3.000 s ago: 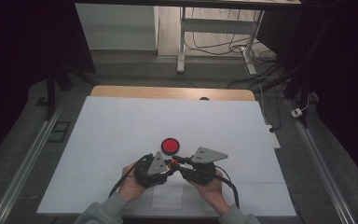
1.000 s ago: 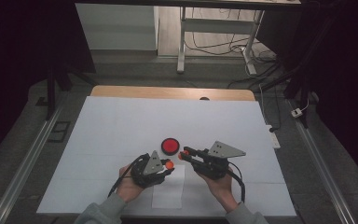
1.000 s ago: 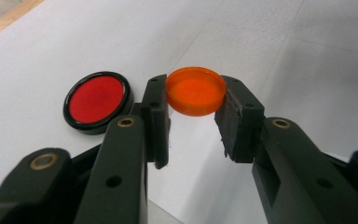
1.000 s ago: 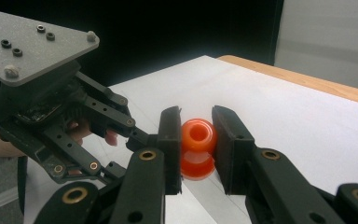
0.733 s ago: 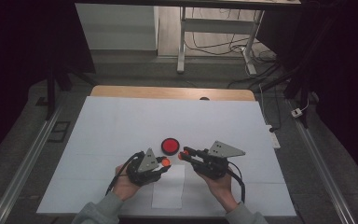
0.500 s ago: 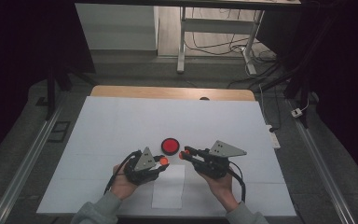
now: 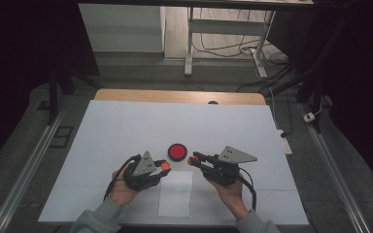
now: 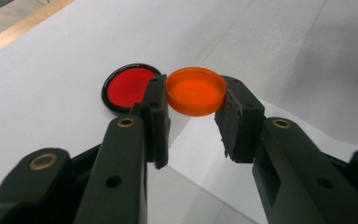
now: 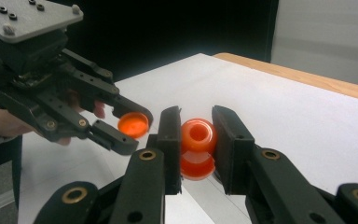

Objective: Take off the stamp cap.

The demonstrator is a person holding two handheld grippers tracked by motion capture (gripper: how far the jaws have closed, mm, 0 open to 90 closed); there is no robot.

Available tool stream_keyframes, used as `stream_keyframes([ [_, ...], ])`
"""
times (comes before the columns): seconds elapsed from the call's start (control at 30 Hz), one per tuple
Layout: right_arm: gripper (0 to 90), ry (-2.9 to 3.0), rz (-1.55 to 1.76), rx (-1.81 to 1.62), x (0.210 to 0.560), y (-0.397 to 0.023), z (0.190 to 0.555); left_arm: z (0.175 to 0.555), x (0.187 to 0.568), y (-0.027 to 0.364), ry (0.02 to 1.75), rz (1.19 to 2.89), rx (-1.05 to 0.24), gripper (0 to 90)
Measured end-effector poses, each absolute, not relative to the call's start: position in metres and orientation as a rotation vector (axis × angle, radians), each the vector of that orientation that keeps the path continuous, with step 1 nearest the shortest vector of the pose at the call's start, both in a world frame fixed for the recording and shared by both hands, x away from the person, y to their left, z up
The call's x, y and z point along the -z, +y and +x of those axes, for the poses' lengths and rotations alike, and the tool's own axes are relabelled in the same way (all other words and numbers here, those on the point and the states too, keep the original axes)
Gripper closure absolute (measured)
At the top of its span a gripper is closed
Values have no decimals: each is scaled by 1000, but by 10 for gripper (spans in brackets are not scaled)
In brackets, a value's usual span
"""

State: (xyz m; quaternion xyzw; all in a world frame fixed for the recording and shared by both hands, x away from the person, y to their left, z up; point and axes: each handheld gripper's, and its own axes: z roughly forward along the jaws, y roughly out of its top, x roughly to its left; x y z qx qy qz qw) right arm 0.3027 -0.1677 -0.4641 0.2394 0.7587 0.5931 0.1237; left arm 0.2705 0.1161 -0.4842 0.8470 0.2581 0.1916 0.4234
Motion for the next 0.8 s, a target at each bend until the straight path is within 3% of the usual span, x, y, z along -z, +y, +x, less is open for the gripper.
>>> stream_keyframes([
  [0.8,726,2214,701,-1694,465,-170,304,259,488,166,744,2096,-486,652],
])
